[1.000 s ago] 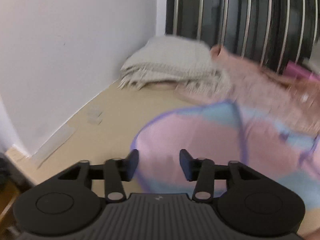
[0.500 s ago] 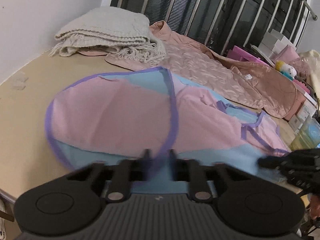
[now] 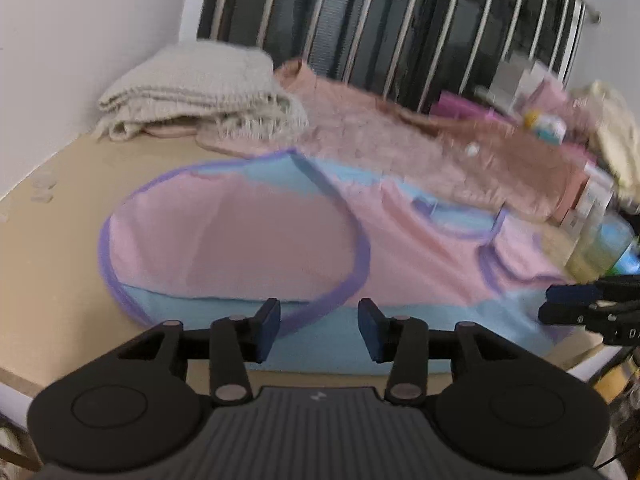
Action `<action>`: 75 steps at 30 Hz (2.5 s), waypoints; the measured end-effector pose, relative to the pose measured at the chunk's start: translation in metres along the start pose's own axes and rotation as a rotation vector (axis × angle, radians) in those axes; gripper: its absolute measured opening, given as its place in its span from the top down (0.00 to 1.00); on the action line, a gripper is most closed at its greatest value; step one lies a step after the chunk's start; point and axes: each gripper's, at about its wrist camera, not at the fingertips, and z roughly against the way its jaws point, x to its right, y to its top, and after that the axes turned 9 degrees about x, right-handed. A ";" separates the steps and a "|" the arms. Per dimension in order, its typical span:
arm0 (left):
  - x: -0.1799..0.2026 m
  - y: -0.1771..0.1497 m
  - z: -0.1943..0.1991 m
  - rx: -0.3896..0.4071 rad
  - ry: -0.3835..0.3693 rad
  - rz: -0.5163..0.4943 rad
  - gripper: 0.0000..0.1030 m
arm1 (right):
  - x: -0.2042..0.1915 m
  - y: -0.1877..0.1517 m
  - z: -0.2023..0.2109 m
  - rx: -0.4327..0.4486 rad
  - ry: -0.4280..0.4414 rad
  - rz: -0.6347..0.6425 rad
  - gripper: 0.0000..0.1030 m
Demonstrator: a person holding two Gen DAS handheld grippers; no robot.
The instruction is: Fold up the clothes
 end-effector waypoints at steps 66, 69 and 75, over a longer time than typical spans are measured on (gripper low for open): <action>-0.015 -0.017 0.018 0.045 -0.036 0.027 0.84 | 0.091 0.041 -0.081 0.074 -0.420 -0.154 0.44; -0.015 -0.018 0.020 0.050 -0.028 0.024 0.84 | 0.094 0.043 -0.098 0.031 -0.441 -0.132 0.97; -0.019 -0.018 0.021 0.049 -0.040 0.047 0.84 | 0.096 0.040 -0.070 0.100 -0.458 -0.156 0.92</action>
